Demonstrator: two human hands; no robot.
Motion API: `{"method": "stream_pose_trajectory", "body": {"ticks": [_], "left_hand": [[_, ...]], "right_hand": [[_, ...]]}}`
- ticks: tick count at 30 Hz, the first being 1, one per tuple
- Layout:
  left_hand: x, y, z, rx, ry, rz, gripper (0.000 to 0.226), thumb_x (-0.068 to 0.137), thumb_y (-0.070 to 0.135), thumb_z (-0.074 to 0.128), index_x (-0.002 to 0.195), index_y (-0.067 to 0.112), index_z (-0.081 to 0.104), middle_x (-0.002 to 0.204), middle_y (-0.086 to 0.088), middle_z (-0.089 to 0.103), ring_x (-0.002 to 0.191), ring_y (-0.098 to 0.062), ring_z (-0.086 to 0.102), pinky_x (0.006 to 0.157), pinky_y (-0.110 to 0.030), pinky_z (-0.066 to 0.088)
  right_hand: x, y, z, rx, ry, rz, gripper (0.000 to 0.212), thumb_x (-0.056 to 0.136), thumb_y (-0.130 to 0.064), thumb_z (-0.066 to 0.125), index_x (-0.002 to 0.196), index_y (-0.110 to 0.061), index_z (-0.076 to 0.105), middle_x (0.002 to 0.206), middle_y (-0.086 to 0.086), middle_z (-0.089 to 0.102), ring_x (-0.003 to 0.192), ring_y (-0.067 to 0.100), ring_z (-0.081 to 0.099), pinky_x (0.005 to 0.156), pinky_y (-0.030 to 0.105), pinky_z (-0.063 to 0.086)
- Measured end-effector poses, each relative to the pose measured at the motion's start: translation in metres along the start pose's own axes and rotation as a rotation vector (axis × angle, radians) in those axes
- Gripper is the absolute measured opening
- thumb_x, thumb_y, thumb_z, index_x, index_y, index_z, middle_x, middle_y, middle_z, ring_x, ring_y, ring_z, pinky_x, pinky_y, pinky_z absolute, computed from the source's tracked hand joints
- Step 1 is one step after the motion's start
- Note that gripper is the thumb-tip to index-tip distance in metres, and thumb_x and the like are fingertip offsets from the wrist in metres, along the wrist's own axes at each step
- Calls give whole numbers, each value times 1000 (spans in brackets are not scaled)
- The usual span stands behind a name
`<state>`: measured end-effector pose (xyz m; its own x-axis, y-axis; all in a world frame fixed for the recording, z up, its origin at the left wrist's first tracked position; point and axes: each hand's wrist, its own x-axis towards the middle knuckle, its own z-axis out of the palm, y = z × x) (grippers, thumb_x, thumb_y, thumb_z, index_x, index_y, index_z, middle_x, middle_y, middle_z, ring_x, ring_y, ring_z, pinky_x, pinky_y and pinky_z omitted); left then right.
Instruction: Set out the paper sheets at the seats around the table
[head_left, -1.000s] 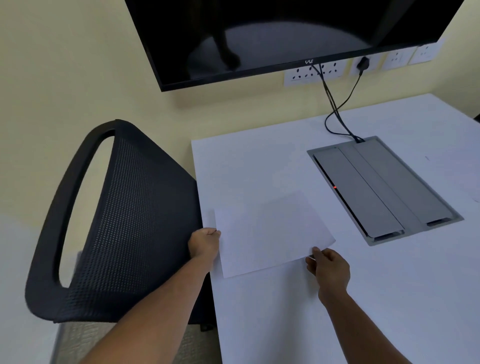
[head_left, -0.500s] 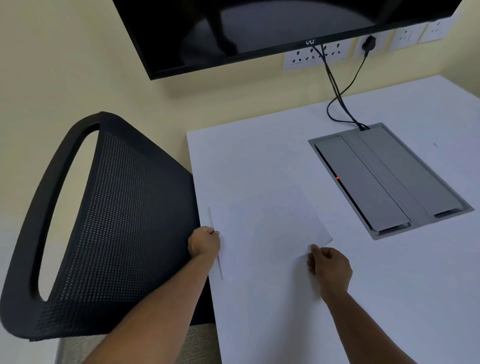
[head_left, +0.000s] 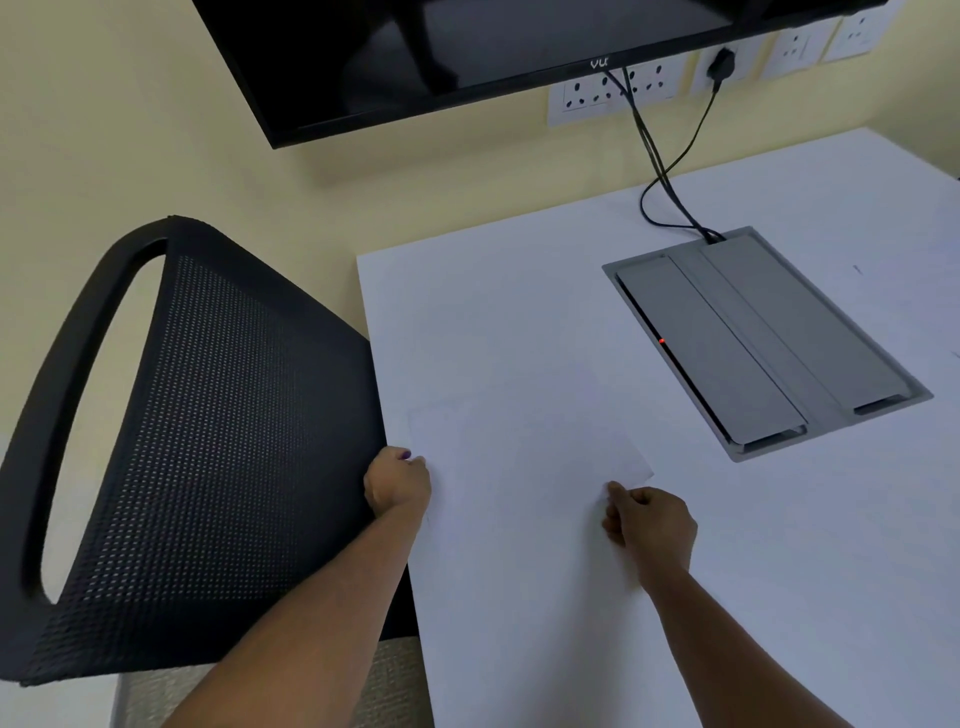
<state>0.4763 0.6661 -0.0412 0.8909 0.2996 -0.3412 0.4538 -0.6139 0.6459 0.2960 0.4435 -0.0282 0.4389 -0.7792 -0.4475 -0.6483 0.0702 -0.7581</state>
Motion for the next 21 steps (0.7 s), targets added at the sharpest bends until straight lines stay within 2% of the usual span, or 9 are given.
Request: {"method": "stream_pose_trajectory", "body": {"ticks": [14,17,21], "left_hand": [[-9,-2,-1,-65,19,-3,21,90,21,67,108,11,67,103,-10,70,83,-23,61,69,-32,49],[-17,-1,-5,-66,-15,30,24,90,22,66,111,9,66,108,-11,70,95,-29,65,81,-41,56],[-33,-3,-17,-28,-58,109,25,93,22,63,114,9,65,115,-10,67,103,-30,63,90,-45,54]], "right_hand": [[0,4,-3,6,-24,-19,34,87,-36,65,61,-14,68,52,-8,71,46,8,69,65,26,47],[-3,4,-3,-7,-18,-41,33,89,-37,62,64,-16,68,53,-10,71,48,6,69,65,26,47],[-19,6,-8,-8,-23,-100,31,92,-37,60,68,-17,67,56,-10,72,50,5,67,62,25,48]]}}
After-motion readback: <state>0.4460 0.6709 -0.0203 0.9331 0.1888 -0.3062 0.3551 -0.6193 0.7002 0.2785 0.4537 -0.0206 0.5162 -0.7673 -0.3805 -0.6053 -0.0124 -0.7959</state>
